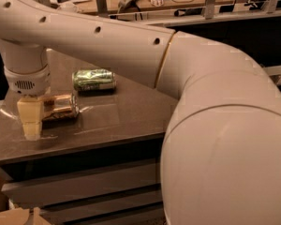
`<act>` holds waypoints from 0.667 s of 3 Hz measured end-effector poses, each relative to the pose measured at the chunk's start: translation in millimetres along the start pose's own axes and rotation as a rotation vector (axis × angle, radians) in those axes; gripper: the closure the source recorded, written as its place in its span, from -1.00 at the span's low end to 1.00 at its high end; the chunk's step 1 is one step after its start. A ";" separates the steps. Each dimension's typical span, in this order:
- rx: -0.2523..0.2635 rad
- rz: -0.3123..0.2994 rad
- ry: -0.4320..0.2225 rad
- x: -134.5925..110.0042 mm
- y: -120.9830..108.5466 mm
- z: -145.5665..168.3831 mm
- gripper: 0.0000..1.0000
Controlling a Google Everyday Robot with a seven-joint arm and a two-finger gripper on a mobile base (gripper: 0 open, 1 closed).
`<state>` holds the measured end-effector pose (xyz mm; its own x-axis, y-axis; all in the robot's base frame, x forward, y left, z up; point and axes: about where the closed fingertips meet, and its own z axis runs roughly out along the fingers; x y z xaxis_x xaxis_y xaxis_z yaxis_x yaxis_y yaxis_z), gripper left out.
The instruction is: Place orange can upright
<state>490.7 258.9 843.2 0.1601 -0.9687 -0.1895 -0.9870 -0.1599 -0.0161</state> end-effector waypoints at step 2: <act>-0.007 -0.003 -0.030 25.9 -15.1 -3.4 0.43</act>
Offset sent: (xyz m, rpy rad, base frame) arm 0.0278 -0.0367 0.0106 0.0388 -0.0021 0.0071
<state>509.8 235.6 841.9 0.1626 -0.9622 -0.2186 -0.9863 -0.1645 -0.0098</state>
